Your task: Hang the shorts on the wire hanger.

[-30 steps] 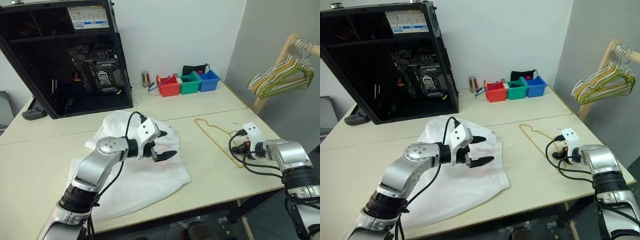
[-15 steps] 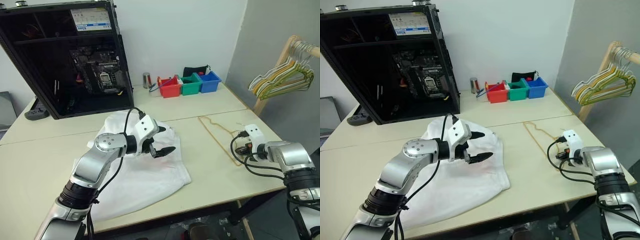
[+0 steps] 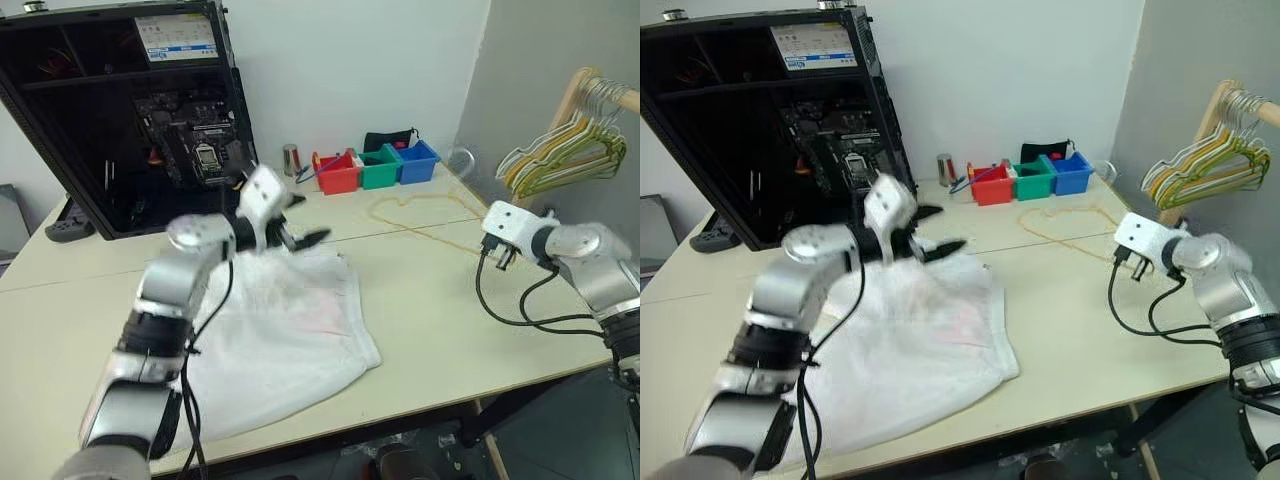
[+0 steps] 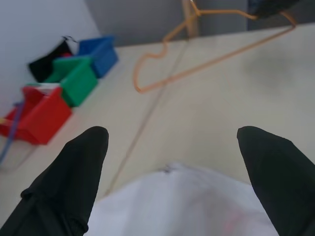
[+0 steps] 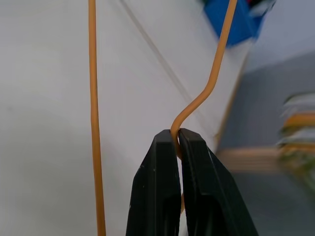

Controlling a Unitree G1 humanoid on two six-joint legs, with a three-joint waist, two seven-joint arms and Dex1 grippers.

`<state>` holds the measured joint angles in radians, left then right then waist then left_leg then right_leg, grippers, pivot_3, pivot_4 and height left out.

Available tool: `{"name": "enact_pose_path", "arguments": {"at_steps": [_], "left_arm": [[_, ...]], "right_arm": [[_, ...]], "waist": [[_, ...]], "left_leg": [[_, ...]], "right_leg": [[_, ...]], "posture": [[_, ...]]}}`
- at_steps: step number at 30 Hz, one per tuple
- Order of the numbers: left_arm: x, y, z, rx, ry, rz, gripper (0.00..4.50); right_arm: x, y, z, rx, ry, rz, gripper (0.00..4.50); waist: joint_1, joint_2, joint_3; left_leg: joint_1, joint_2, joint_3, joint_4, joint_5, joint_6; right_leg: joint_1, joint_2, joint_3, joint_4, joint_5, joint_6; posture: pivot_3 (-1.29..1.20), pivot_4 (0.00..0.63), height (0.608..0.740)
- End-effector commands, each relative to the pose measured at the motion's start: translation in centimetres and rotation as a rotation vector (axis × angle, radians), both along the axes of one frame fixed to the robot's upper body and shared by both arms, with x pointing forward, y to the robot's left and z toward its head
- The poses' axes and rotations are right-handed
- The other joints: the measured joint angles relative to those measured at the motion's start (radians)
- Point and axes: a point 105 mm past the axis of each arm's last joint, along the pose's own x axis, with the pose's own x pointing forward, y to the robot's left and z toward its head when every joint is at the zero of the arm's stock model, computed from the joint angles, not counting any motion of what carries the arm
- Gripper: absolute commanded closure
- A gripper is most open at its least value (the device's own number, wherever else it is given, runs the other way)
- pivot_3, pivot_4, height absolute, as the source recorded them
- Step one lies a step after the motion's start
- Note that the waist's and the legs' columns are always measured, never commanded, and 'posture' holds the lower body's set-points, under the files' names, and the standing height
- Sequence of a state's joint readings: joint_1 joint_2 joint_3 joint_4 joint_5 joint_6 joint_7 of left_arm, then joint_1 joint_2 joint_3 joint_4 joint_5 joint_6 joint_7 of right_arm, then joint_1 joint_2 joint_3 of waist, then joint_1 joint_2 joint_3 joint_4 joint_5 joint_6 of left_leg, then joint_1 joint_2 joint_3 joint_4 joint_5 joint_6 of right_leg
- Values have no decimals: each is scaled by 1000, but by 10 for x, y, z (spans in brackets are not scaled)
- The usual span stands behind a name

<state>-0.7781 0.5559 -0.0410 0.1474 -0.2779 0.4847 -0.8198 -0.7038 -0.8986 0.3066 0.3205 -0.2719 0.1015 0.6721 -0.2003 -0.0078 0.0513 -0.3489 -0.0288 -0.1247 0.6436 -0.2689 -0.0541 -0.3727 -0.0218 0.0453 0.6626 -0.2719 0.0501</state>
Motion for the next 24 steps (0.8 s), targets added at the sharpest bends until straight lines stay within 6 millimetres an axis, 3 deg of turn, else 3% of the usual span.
{"name": "enact_pose_path", "arguments": {"at_steps": [1,5,10,16,20,24], "left_arm": [[3,8,30,-46,40,-63,0],[4,6,26,-4,97,-123,0],[7,3,3,93,140,-203,0],[18,-3,0,143,104,-215,0],[18,-7,2,154,100,-246,0],[14,-4,-14,211,157,-278,0]], "right_arm": [[5,32,38,-195,-297,204,4490],[6,48,56,-251,-445,284,4490],[-1,74,81,-298,-616,398,4490],[-14,92,83,-350,-671,502,4490],[-16,92,80,-357,-670,507,4490],[-17,94,87,-347,-698,502,4490]], "waist": [[-2,0,0],[1,0,0],[1,0,0],[-1,0,0],[-12,0,0],[-28,0,0]], "left_leg": [[0,0,0,0,0,0],[-1,-1,1,0,0,-1],[0,-2,0,0,0,-1],[0,-1,-1,0,0,-1],[0,-1,-1,0,0,-1],[0,-2,-1,0,0,0]], "right_leg": [[0,0,1,0,0,0],[-1,-2,2,0,0,0],[-1,-2,2,1,0,0],[0,-1,2,1,0,0],[-1,-2,2,0,0,0],[0,-2,2,1,0,0]], "posture": [[-191,0,740],[-189,0,740],[-207,0,740],[-232,0,740],[-254,0,740],[-263,0,740]]}}
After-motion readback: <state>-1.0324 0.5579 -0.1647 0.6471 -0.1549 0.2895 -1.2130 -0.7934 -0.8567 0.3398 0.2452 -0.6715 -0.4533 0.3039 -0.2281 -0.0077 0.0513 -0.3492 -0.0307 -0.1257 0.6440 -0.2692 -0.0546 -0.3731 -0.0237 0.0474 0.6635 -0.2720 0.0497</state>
